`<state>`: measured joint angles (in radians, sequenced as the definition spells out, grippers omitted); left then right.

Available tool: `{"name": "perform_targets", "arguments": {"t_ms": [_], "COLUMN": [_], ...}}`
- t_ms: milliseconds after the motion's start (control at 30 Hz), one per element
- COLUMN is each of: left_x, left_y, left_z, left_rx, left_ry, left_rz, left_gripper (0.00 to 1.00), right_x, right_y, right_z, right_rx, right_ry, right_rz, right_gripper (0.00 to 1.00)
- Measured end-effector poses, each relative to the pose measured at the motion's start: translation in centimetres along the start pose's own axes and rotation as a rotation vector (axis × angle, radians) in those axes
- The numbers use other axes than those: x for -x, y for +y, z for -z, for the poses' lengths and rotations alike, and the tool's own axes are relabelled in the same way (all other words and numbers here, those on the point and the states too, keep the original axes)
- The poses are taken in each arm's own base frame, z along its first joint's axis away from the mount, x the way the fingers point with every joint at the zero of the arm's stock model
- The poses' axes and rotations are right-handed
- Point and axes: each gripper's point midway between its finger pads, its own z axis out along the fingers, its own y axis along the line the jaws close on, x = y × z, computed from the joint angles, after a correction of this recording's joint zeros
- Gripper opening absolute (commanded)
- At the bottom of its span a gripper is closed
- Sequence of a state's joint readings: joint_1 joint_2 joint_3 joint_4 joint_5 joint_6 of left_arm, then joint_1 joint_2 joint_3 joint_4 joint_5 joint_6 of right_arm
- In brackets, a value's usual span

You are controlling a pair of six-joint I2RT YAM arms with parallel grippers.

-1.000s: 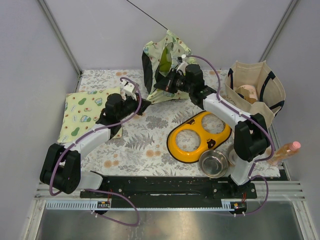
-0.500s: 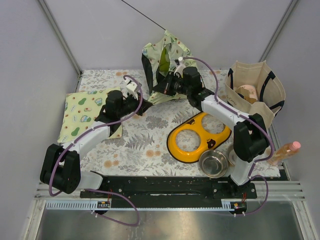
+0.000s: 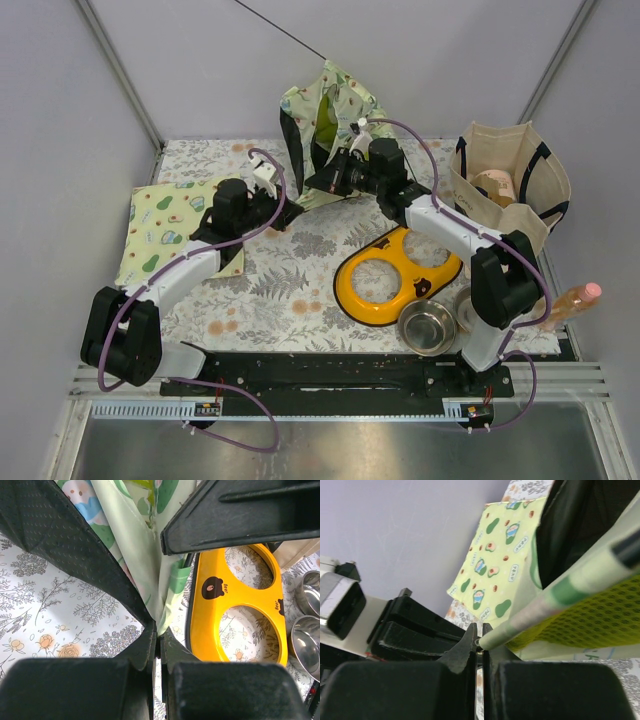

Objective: Set up the pet tent

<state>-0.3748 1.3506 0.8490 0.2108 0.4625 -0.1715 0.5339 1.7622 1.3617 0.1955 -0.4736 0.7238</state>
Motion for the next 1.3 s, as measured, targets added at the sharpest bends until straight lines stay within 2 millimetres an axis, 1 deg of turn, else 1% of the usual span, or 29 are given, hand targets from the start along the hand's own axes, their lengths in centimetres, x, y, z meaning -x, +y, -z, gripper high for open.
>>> {"name": "perform_targets", "arguments": {"t_ms": [133,233,533,833,867,933,1000,1033,1100,1200,1267,1300], "left_x": [-0.1,-0.1,0.2,0.4,0.3,0.3,0.3,0.3,0.2,-0.1,-0.1,0.0], "left_y": [0.1,-0.1,-0.6,-0.7,-0.6,-0.6,-0.6,-0.6,-0.6,-0.8,-0.9,-0.9], "left_z": [0.0,0.0,-0.2,-0.2,-0.2,-0.1,-0.1,-0.1,-0.1,-0.1,-0.1,-0.1], "left_rx": [0.004,0.0,-0.013,-0.012,-0.012,-0.012,-0.011,-0.012,-0.011,-0.018,-0.021,-0.022], "left_ry": [0.002,0.003,-0.002,0.003,0.006,0.008,0.008,0.008,0.01,0.022,0.021,0.02], "left_rz": [-0.004,-0.008,-0.017,-0.015,-0.013,-0.012,-0.012,-0.012,-0.011,-0.006,-0.008,-0.008], "left_gripper": [0.0,0.0,0.0,0.0,0.0,0.0,0.0,0.0,0.0,0.0,0.0,0.0], "right_x": [0.2,0.4,0.7,-0.1,-0.2,-0.3,-0.4,-0.5,-0.2,1.1,1.7,1.8], "right_y": [0.9,1.2,0.5,0.7,0.7,0.5,0.2,0.1,-0.5,-1.5,-1.7,-1.8], "right_z": [0.0,0.0,-0.1,-0.2,-0.2,-0.2,-0.2,-0.2,-0.3,-0.3,-0.1,0.0], "right_rx": [0.035,0.047,0.016,0.027,0.026,0.017,-0.001,-0.011,-0.043,-0.104,-0.127,-0.133], "right_ry": [-0.002,-0.008,-0.031,-0.001,0.001,0.006,0.008,0.008,-0.008,-0.069,-0.094,-0.1], "right_rz": [-0.03,-0.041,-0.015,0.022,0.021,0.015,0.008,0.005,0.004,0.004,-0.003,-0.005], "right_gripper": [0.0,0.0,0.0,0.0,0.02,0.19,0.3,0.35,0.39,0.41,0.35,0.28]}}
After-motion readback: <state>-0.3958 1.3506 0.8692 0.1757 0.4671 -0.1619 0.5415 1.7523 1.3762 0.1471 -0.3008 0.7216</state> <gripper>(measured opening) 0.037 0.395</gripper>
